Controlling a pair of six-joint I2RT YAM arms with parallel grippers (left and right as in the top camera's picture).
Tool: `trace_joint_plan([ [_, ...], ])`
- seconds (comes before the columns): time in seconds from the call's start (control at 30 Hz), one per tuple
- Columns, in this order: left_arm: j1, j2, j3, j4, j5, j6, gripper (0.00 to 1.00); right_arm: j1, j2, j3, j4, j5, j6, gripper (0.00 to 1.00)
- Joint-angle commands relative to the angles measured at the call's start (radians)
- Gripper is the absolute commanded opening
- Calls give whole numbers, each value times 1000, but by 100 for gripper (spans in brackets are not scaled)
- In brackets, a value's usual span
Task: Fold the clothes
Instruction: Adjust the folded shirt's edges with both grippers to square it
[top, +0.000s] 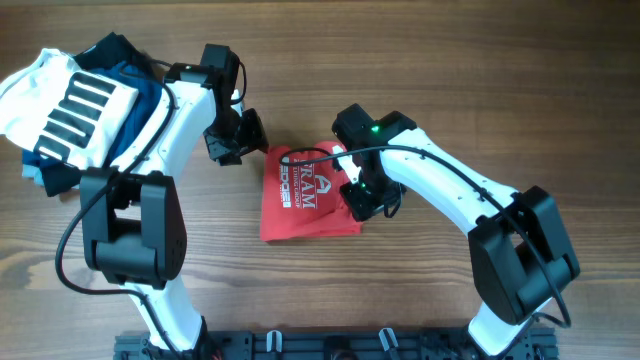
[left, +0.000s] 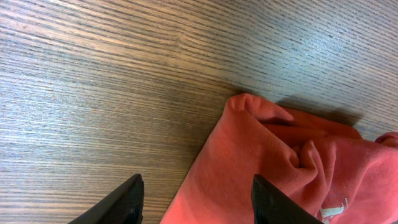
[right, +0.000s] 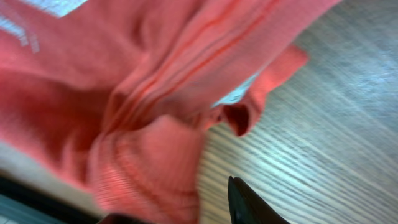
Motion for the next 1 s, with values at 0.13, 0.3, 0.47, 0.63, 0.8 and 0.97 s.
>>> trace_joint_plan([
  [0.13,5,2,3,11,8,21,55,3,-123,4,59,71,108,38],
  [0.3,5,-2,3,87,9,47,55,3,-245,4,63,48,140,38],
  [0.47,-5,-2,3,203,42,69,60,3,-315,4,128,-71,138,41],
  [0.63,-33,0,3,238,42,158,62,5,-275,3,121,-167,104,40],
  [0.8,-61,26,3,229,30,200,63,30,-214,2,117,-262,89,41],
  [0.97,-61,74,3,190,30,200,63,64,-173,2,91,-261,90,41],
])
